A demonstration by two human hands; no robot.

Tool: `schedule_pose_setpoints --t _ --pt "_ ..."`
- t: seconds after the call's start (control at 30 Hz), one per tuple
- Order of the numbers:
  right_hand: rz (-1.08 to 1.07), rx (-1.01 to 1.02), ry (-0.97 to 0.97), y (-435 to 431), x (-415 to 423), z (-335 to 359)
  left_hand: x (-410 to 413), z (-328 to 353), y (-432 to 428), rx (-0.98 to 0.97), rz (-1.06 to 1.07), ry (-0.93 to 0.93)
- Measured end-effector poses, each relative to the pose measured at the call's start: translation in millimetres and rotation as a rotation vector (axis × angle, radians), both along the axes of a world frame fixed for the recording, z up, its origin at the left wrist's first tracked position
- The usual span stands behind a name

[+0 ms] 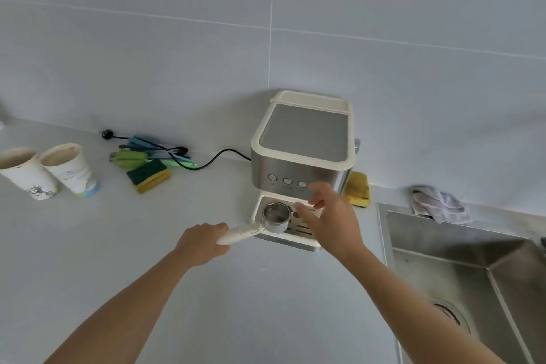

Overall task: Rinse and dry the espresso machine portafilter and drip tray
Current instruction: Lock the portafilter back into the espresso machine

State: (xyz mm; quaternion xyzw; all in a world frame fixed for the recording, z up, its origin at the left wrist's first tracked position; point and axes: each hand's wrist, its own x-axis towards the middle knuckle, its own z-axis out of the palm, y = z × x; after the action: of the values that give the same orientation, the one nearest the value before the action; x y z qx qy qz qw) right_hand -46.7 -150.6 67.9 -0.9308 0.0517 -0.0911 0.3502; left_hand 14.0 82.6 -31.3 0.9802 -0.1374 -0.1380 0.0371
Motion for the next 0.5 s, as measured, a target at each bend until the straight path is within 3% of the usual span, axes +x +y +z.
schedule_pose_setpoints --t 0.1,0.17,0.33,0.5 --pt "-0.1 0.002 -0.278 -5 11 34 20 -1 7 -0.033 -0.034 -0.021" --pt "-0.156 -0.052 -0.31 -11 32 48 33 1 11 -0.045 -0.071 -0.044" --pt "-0.156 -0.194 0.052 -23 83 53 55 2 12 -0.083 -0.128 -0.11" --pt "-0.176 -0.284 0.127 -22 94 45 72 6 6 -0.07 -0.191 -0.148"
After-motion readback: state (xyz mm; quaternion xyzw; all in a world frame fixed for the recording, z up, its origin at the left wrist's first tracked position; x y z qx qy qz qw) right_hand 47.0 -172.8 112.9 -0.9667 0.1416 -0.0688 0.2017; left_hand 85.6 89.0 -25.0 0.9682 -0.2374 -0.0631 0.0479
